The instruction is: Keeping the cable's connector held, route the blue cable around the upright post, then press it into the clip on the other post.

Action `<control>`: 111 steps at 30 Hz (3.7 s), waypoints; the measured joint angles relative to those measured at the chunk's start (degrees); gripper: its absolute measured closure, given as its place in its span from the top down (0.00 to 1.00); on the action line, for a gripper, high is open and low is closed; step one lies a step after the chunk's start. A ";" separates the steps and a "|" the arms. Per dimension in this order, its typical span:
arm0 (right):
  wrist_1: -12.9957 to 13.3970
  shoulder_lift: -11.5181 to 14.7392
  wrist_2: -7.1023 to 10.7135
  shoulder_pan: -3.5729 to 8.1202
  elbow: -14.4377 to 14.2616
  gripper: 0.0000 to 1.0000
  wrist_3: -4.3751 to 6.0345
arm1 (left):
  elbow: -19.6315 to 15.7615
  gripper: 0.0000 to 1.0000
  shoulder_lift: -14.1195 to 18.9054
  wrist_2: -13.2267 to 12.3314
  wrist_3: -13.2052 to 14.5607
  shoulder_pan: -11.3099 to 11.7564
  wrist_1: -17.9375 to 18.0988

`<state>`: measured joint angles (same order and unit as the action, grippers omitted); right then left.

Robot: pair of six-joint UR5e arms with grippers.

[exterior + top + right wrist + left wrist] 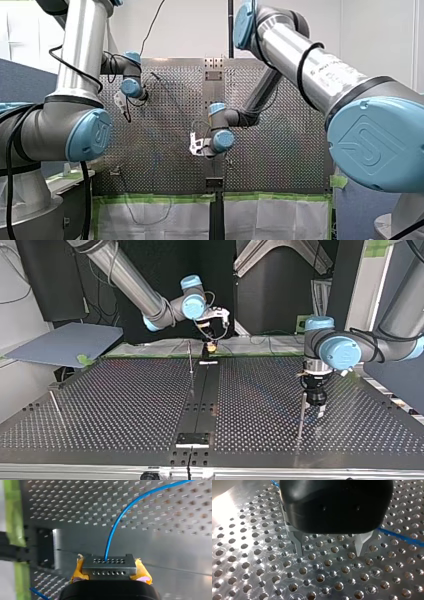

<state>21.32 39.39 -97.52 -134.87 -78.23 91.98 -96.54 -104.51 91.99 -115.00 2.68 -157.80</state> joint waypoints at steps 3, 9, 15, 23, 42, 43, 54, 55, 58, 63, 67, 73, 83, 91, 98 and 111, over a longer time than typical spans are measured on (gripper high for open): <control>0.35 -1.59 -0.67 -0.07 -0.29 0.00 -0.14 | 0.00 1.00 -0.01 0.06 -0.12 0.05 0.02; 2.11 -4.39 -2.32 -0.52 -1.63 0.00 -0.26 | -0.01 1.00 -0.02 0.13 -0.37 0.15 0.03; 5.06 -7.42 -3.35 -0.36 -2.87 0.00 -0.15 | -0.02 1.00 -0.02 0.02 -0.40 0.09 0.10; 8.89 -11.25 -3.86 0.20 -3.02 0.00 1.42 | -0.01 1.00 -0.02 0.15 -0.40 0.06 0.11; 17.75 -20.13 -3.58 6.11 -3.03 0.00 4.18 | 0.00 1.00 -0.02 0.23 -0.40 0.89 0.12; 18.14 -20.51 -3.58 6.49 -3.03 0.00 4.15 | 0.00 1.00 -0.02 0.23 -0.40 0.91 0.12; 22.64 -25.16 -3.83 9.96 -3.03 0.00 3.78 | -0.01 1.00 -0.02 0.18 -0.40 0.94 0.07; 22.86 -25.55 -3.84 10.06 -3.03 0.00 3.77 | -0.01 1.00 -0.02 0.17 -0.40 0.93 0.05; 23.36 -26.84 -3.96 10.23 -3.14 0.00 3.76 | -0.02 1.00 -0.02 0.16 -0.52 0.87 -0.02; 24.01 -29.08 -4.26 10.62 -3.57 0.00 3.83 | -0.01 1.00 -0.02 0.11 -0.79 0.78 -0.16; 24.50 -30.80 -4.49 11.21 -3.81 0.00 3.93 | -0.01 1.00 -0.02 0.10 -0.92 0.71 -0.31; 24.92 -33.41 -4.59 12.16 -3.91 0.00 4.00 | -0.01 1.00 0.00 0.01 -1.72 0.65 -0.46; 27.47 -35.80 -4.31 13.66 -5.95 0.00 4.45 | -0.01 1.00 -0.01 -0.02 -1.97 0.64 -0.50; 31.42 -32.13 -4.06 14.92 -9.89 0.00 5.88 | -0.01 1.00 -0.02 -0.02 -1.98 0.57 -0.56; 34.85 -28.70 -4.25 15.42 -12.79 0.00 5.94 | -0.02 1.00 -0.01 0.04 -1.98 0.51 -0.85; 38.68 -22.05 -4.47 16.40 -17.43 0.00 6.11 | 0.00 1.00 0.05 0.17 -2.30 0.13 -2.67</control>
<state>60.00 17.33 -101.99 -118.47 -95.66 98.09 -96.55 -104.45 92.16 -117.30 2.81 -160.47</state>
